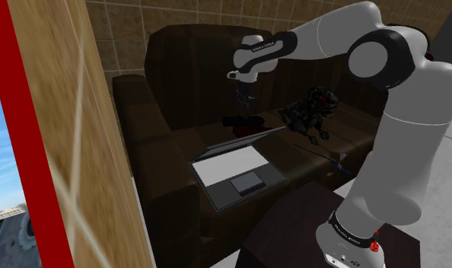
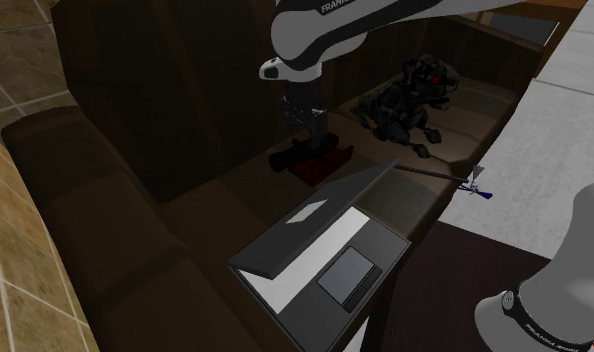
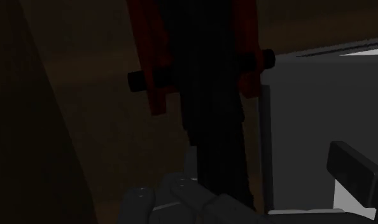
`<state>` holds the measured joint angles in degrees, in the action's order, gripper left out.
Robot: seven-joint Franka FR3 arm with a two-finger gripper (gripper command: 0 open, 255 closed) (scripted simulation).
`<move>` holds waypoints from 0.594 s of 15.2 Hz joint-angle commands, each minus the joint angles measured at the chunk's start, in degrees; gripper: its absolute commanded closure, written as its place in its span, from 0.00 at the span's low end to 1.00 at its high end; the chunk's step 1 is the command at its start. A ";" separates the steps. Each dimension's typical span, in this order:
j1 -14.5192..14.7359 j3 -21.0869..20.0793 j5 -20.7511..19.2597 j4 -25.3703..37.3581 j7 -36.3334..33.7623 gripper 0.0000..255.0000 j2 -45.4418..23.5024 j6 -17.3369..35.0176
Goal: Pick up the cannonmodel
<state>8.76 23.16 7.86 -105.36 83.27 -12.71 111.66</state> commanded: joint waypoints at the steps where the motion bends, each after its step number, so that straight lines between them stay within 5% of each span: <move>1: -0.86 -0.95 1.31 4.55 5.56 0.00 -5.40 -0.26; 9: -1.28 -1.61 2.51 2.05 6.68 0.00 -8.05 4.66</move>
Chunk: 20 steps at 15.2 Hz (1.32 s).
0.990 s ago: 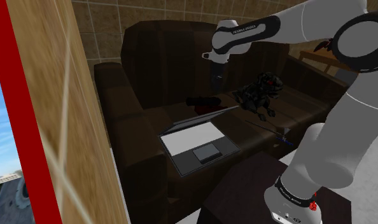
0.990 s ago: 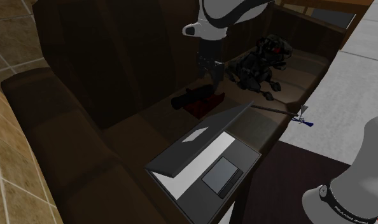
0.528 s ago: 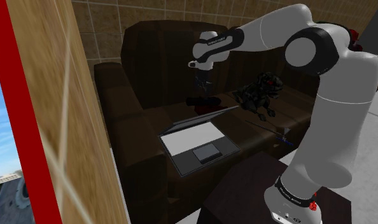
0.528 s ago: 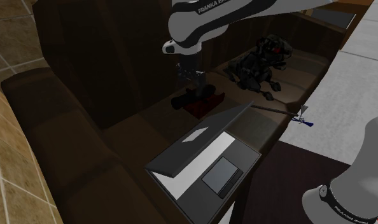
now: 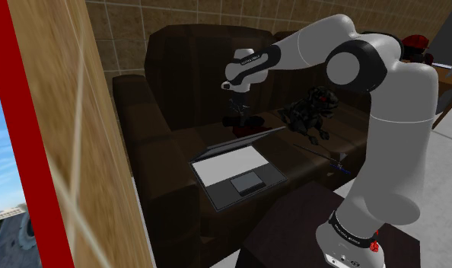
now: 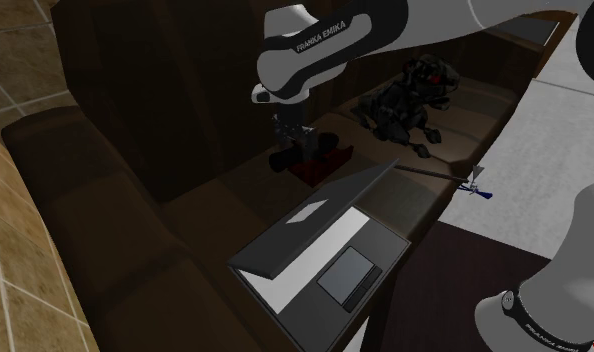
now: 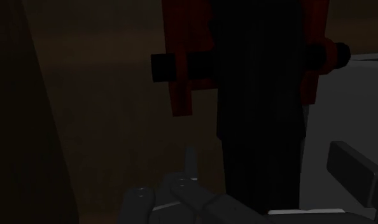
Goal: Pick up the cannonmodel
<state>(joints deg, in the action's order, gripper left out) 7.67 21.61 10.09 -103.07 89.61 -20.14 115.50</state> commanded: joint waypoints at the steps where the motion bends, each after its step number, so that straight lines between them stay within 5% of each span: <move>1: -0.19 -0.06 0.28 -0.25 0.33 0.00 -0.60 0.82; 2: -0.19 -0.06 0.28 -0.24 0.33 0.00 -0.61 0.82; 3: -0.21 -0.06 0.30 -0.23 0.37 1.00 -0.67 0.87; 12: -0.19 -0.06 0.28 -0.24 0.34 1.00 -0.61 0.82; 20: 0.07 0.42 -0.96 2.69 -0.58 1.00 1.89 -4.40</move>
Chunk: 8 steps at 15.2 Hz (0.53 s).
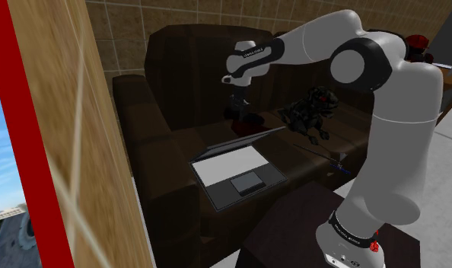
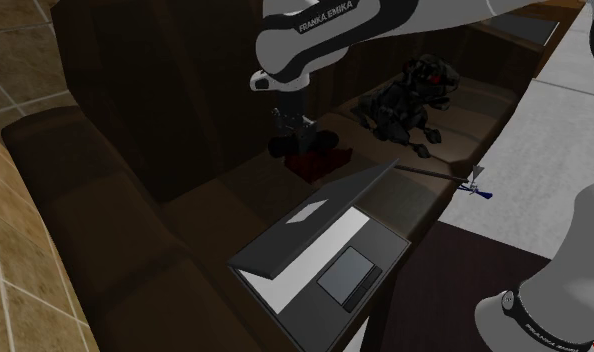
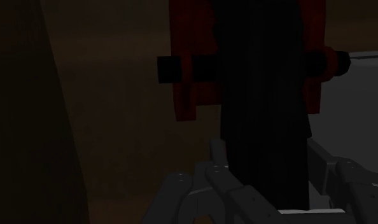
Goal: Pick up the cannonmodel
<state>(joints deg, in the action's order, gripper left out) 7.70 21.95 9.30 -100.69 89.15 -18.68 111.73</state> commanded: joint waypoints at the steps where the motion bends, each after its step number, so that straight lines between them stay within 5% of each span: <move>1: 0.06 0.12 -0.32 0.74 -0.22 1.00 0.68 -1.29; 8: 0.14 0.37 -1.02 3.68 -0.79 1.00 2.08 -5.50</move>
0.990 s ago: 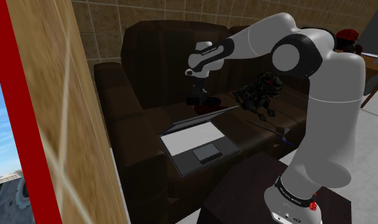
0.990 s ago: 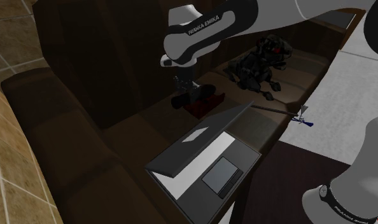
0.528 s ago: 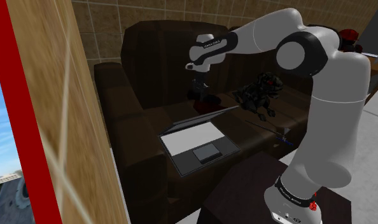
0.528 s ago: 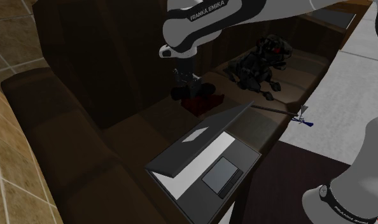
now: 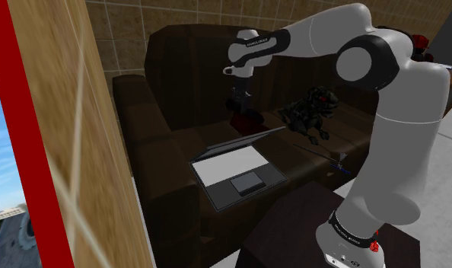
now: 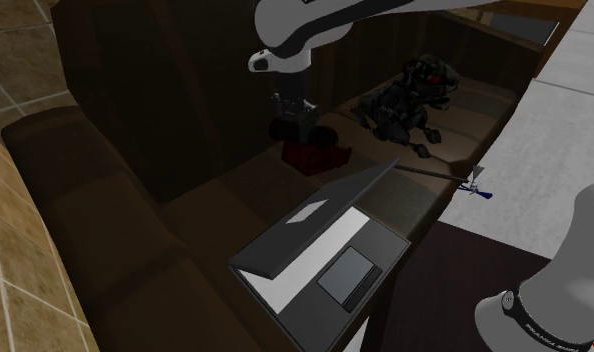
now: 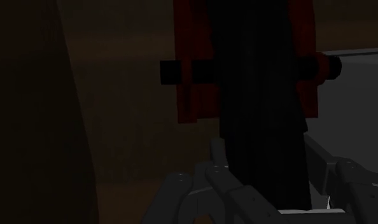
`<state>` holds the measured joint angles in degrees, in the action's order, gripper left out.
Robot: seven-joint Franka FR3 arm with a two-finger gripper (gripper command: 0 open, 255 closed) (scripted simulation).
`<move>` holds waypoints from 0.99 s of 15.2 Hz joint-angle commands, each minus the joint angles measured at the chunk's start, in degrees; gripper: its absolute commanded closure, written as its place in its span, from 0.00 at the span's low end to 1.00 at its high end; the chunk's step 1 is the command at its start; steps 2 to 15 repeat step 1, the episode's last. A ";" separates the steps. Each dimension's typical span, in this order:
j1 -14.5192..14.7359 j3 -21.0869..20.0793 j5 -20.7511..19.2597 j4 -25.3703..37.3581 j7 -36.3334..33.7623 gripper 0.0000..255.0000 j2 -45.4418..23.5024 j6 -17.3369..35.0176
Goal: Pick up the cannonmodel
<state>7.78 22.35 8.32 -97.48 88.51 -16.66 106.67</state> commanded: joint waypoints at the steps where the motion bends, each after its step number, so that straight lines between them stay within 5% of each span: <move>1: 0.06 -0.02 -0.04 0.47 -0.14 1.00 0.06 -0.44; 15: 0.06 -0.02 -0.04 0.47 -0.14 1.00 0.06 -0.44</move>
